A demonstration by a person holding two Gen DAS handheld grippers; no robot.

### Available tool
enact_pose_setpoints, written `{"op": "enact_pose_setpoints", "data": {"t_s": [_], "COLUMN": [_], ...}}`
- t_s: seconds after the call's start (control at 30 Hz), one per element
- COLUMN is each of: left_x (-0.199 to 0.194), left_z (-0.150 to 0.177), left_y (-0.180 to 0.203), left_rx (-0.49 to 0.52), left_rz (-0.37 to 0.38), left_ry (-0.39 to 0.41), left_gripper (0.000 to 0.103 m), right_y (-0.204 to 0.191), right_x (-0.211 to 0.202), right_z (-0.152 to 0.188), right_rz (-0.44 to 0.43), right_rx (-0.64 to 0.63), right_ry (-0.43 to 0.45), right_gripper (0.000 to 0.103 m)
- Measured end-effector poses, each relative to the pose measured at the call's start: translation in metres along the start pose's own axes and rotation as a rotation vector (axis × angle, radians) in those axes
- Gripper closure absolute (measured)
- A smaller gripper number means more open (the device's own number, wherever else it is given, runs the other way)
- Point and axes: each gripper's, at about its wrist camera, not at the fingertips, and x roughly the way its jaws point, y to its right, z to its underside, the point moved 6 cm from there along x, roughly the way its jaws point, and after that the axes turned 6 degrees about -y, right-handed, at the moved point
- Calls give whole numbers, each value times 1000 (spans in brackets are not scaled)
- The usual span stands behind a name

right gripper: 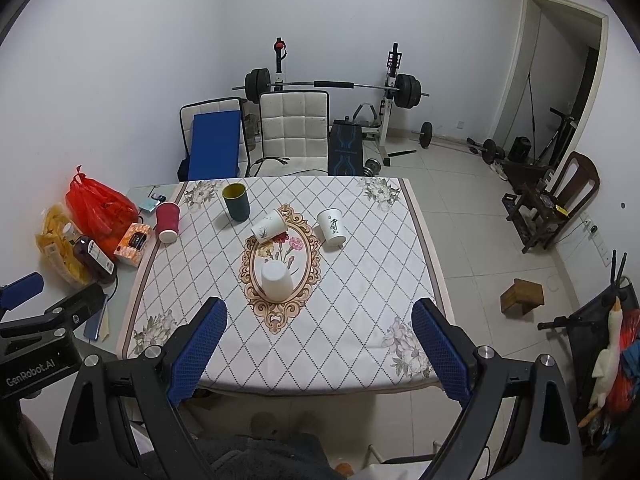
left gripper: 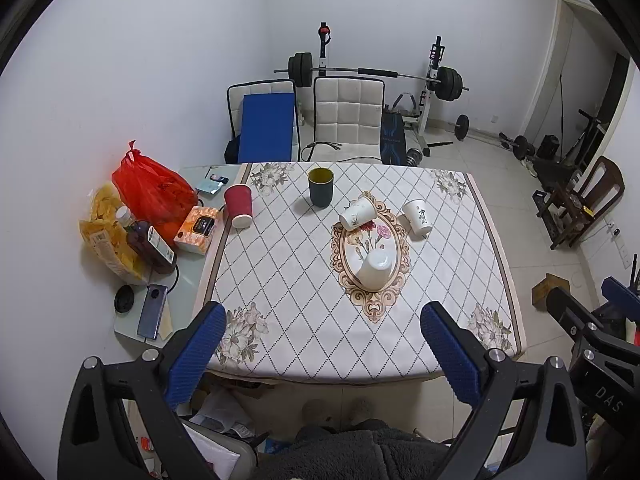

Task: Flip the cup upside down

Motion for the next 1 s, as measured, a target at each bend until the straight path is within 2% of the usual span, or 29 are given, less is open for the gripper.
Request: {"op": "enact_pose_setpoints", "data": {"t_s": [1.0], "left_x": [-3], "left_z": [-2], "left_y": [-8], "left_rx": [-5], "left_rz": [6], "left_ry": [-18], "left_gripper": [3], "right_y": [-9], "right_x": [0], "right_z": [1], "right_rz": [-18], "right_rx": [-11], "right_ry": [-11], "right_gripper": [7]}}
